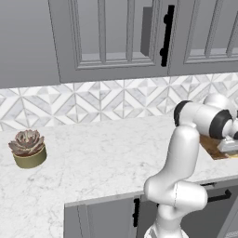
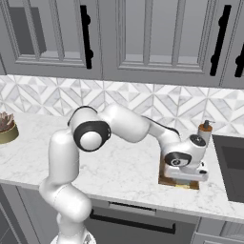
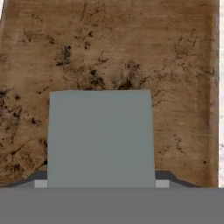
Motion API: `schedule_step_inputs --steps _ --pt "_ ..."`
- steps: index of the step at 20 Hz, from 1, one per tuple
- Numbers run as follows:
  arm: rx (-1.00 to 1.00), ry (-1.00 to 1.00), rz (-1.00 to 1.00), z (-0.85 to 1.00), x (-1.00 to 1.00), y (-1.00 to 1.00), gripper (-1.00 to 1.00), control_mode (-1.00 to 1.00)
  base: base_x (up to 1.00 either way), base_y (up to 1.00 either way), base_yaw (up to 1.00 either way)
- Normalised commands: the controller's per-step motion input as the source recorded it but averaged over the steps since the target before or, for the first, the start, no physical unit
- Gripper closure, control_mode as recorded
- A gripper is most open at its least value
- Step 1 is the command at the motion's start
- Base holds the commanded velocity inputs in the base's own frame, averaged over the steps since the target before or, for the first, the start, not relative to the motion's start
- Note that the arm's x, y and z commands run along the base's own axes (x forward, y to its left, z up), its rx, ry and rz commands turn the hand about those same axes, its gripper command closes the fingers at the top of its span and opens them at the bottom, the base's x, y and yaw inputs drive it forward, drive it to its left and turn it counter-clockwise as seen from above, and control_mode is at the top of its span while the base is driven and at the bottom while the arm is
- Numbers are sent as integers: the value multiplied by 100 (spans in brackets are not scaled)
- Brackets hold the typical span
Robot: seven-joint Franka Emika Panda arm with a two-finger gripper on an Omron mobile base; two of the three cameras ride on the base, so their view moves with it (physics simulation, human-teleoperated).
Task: Pick up the sponge from the counter and clean the cutting board by briefly scrubbing or pressing down on the cutting board. Once finished, release the sponge.
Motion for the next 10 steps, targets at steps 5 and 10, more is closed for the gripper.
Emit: schedule_step_inputs --steps 5,10 --pt "0 -2 0 -1 -58 -5 100 -100 0 0 0" --pt "0 -3 0 19 -18 -13 100 -100 0 0 0"
